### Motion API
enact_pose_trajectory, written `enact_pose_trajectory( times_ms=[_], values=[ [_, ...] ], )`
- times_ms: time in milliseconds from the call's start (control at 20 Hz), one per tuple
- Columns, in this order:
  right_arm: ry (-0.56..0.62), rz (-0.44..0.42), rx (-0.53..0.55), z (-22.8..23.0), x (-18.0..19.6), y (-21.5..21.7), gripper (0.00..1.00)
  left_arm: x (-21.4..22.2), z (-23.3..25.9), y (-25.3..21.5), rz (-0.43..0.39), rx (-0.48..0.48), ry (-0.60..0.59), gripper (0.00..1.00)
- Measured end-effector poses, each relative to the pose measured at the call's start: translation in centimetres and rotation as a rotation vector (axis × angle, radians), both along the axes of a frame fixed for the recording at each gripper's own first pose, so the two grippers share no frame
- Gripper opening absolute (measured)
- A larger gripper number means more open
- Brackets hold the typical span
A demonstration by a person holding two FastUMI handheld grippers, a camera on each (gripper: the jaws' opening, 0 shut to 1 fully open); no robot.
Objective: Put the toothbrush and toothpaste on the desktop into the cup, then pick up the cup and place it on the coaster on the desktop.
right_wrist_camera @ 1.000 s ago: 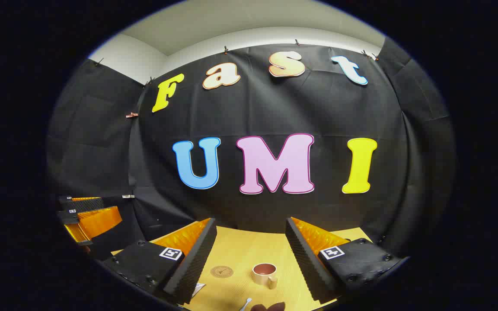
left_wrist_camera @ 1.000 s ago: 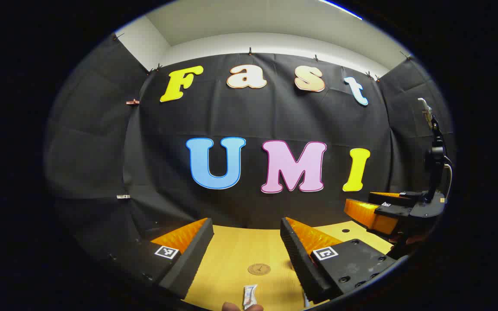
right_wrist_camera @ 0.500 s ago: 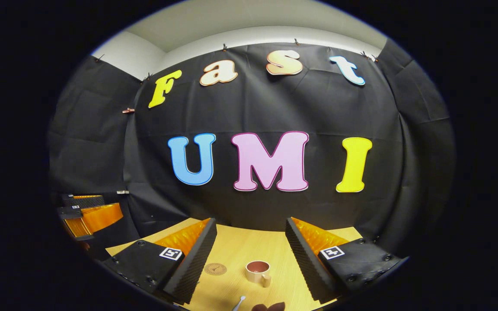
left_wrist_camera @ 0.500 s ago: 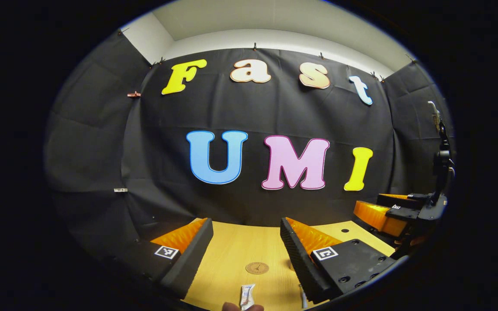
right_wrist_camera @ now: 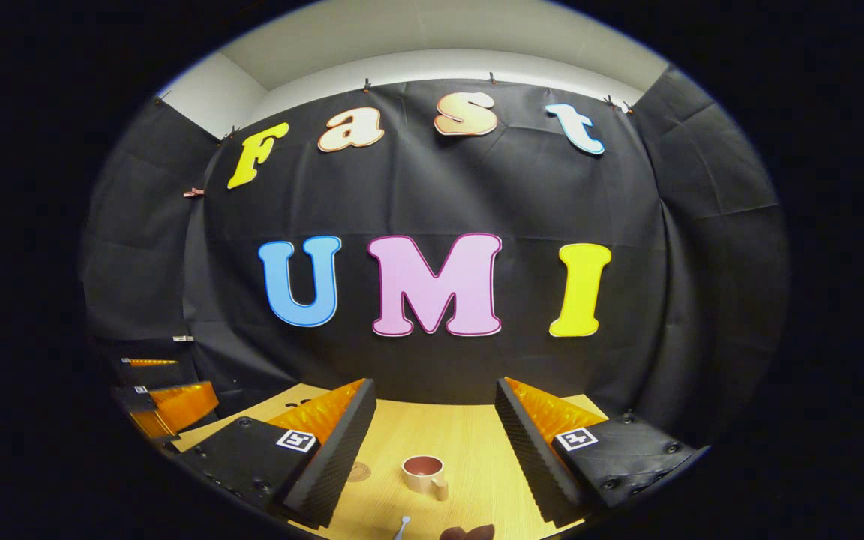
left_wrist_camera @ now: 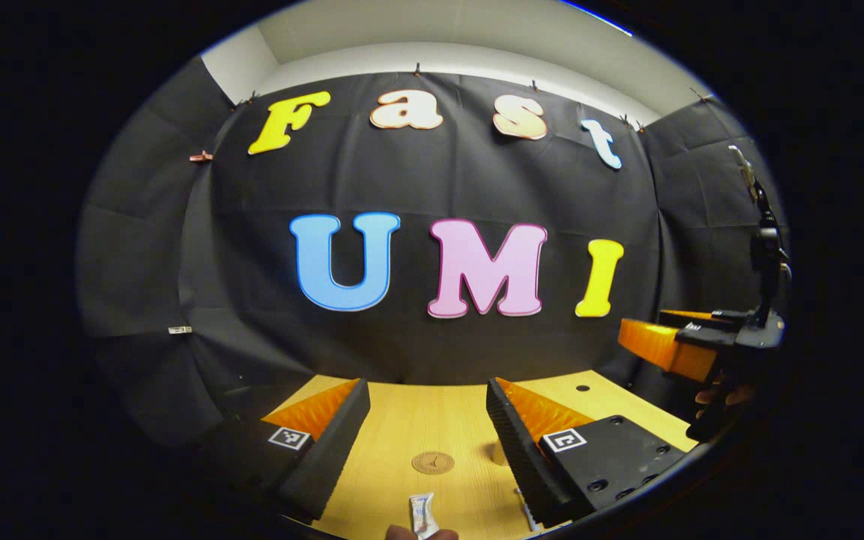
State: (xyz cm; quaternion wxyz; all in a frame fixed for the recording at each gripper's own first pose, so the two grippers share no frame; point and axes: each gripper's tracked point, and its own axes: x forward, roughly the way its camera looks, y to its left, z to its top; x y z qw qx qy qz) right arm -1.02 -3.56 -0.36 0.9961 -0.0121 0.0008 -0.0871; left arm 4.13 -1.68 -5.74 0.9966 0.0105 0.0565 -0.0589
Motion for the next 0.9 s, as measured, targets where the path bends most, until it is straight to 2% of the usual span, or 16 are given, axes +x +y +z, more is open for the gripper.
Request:
enact_pose_trajectory(
  times_ms=[150,200,250,300,550,750,900],
  values=[
    [0.028,-0.019,-0.003,-1.4,-0.9,-0.6,0.99,0.3,-4.9,-0.5,-0.013,0.006,0.105,0.97],
    [0.038,-0.025,-0.007,-1.7,-1.2,-0.9,0.94,0.4,-6.9,-0.5,-0.011,0.015,0.148,0.96],
    [0.049,-0.030,-0.009,-2.0,-1.6,-1.2,0.94,0.5,-8.9,-0.5,-0.008,0.021,0.190,0.96],
    [0.065,-0.035,-0.009,-2.5,-2.0,-1.5,0.99,0.7,-10.7,-0.5,-0.003,0.020,0.233,0.97],
    [0.117,-0.085,-0.018,-4.0,-4.0,-4.2,0.99,1.6,-20.2,-1.0,0.004,-0.003,0.438,0.97],
    [0.148,-0.115,-0.040,-4.5,-5.7,-5.9,0.99,2.1,-25.9,-0.5,0.012,0.015,0.570,0.97],
    [0.174,-0.134,-0.055,-5.2,-6.5,-6.9,0.99,1.9,-29.7,0.2,0.032,-0.010,0.679,0.97]
  ],
)
